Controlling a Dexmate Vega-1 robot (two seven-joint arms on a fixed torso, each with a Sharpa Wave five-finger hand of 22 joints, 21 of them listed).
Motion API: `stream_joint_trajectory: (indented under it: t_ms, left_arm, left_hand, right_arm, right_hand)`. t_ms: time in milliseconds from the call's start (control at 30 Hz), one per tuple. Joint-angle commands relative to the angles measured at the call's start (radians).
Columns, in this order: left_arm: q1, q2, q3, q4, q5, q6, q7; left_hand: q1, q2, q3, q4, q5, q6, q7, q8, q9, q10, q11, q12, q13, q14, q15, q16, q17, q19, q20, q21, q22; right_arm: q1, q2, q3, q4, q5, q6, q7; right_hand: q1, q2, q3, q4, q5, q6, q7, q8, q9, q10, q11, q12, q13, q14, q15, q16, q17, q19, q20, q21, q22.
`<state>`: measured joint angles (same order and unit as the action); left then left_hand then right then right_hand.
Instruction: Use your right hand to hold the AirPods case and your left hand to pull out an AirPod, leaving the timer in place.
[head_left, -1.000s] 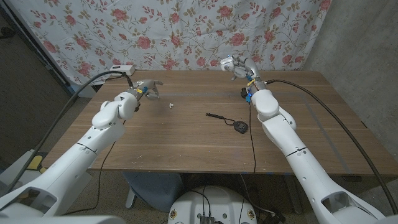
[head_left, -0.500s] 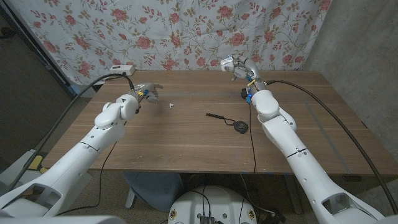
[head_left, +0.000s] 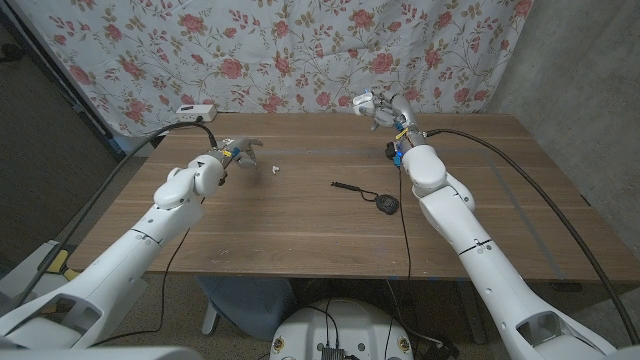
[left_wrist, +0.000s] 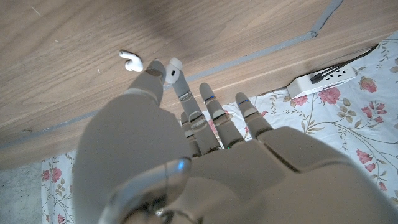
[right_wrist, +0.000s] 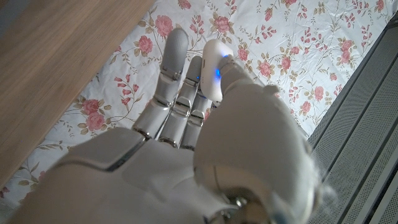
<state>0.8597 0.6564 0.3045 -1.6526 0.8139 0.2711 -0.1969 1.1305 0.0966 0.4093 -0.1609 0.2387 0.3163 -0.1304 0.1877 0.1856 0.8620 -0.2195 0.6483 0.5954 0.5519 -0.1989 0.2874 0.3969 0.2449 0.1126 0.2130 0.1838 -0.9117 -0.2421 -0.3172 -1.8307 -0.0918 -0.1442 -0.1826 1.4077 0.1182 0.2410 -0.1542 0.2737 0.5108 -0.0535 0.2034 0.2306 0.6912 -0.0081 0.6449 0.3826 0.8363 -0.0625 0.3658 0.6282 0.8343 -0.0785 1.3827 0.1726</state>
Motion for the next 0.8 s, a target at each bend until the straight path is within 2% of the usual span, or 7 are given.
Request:
stream_joint_trajectory:
  t_ms: [33,167,300,367,733,800]
  left_arm:
    - [-0.007,-0.018,0.018,0.034,0.022,-0.013,0.048]
    - [-0.018,-0.014,0.023,0.043,0.015,-0.029,0.033]
    - [-0.015,-0.009,0.014,0.046,-0.008,-0.058,0.034]
    - [-0.008,-0.007,0.021,0.036,0.019,-0.043,0.052]
    - [-0.004,0.008,0.025,0.021,0.03,-0.038,0.031]
    - [-0.008,0.01,0.02,0.026,0.013,-0.051,0.022]
  left_hand:
    - [0.018,0.035,0.006,0.009,0.006,-0.001,0.008,-0.004,0.004,-0.006,0.002,-0.002,0.0,0.005,-0.008,-0.003,0.003,0.009,0.0,0.008,0.004]
    - [0.01,0.039,0.007,0.013,0.007,-0.003,0.007,-0.005,0.004,-0.013,0.003,-0.005,-0.006,0.0,-0.002,-0.011,0.0,0.011,0.0,0.008,0.004]
    - [-0.036,0.036,0.008,0.03,0.009,-0.022,0.004,-0.005,0.004,-0.058,0.005,-0.04,-0.042,-0.027,0.008,-0.049,-0.022,0.013,-0.006,0.008,0.004]
    - [-0.062,0.034,0.012,0.035,0.009,-0.023,0.003,0.002,0.004,-0.086,0.008,-0.079,-0.069,-0.04,0.003,-0.066,-0.041,0.014,-0.006,0.008,0.004]
    - [-0.109,0.005,0.012,0.029,0.002,-0.021,-0.002,0.01,0.003,-0.128,0.011,-0.158,-0.121,-0.097,0.009,-0.096,-0.095,0.018,-0.008,0.008,0.005]
    - [-0.116,-0.004,0.013,0.022,-0.001,-0.019,-0.004,0.012,0.003,-0.143,0.02,-0.182,-0.135,-0.12,0.019,-0.103,-0.111,0.018,-0.01,0.008,0.005]
  right_arm:
    - [-0.001,0.0,-0.01,-0.013,-0.013,-0.018,-0.004]
    - [-0.001,0.004,-0.013,-0.018,-0.016,-0.023,-0.008]
    - [0.0,0.001,-0.015,-0.019,-0.017,-0.022,-0.003]
    - [0.0,0.002,-0.015,-0.021,-0.017,-0.026,-0.004]
    - [0.005,0.0,-0.017,-0.014,-0.012,-0.012,0.006]
    - [0.003,0.001,-0.016,-0.017,-0.013,-0.016,0.003]
  right_hand:
    - [0.002,0.011,0.006,-0.001,0.006,0.008,-0.003,-0.001,0.001,0.116,-0.108,0.005,0.017,0.054,-0.17,-0.001,0.003,-0.363,-0.101,0.008,0.001]
    - [0.002,0.011,0.006,-0.001,0.006,0.007,-0.004,-0.001,0.001,0.117,-0.105,0.005,0.016,0.054,-0.17,-0.001,0.003,-0.363,-0.101,0.009,0.002]
    - [0.002,0.011,0.006,-0.001,0.006,0.008,-0.004,-0.001,0.001,0.118,-0.106,0.005,0.014,0.054,-0.17,-0.001,0.003,-0.363,-0.101,0.009,0.002]
    - [0.002,0.011,0.006,-0.001,0.006,0.008,-0.003,-0.001,0.001,0.117,-0.105,0.004,0.014,0.054,-0.17,-0.002,0.003,-0.364,-0.101,0.009,0.002]
    - [0.002,0.011,0.006,-0.001,0.006,0.008,-0.003,-0.001,0.001,0.119,-0.107,0.005,0.014,0.054,-0.17,-0.002,0.003,-0.364,-0.101,0.011,0.002]
    - [0.002,0.011,0.006,-0.001,0.007,0.009,-0.003,0.0,0.001,0.117,-0.106,0.004,0.014,0.055,-0.17,-0.002,0.003,-0.365,-0.101,0.011,0.002]
